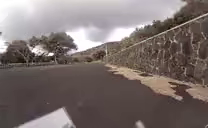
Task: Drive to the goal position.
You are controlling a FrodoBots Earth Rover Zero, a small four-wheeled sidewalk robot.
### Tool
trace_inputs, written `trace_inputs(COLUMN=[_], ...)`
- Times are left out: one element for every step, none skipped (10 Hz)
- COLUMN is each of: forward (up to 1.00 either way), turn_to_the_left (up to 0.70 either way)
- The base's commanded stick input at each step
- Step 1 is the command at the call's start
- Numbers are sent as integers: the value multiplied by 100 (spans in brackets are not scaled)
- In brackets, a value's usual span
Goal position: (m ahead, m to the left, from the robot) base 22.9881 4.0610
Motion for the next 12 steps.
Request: trace_inputs(forward=[100, 100, 100, 100, 100, 100, 100, 100, 100, 100, 100, 100], turn_to_the_left=[-21, -6, 0, 0, 0, 0, 0, 0, -6, -17, -28, -24])
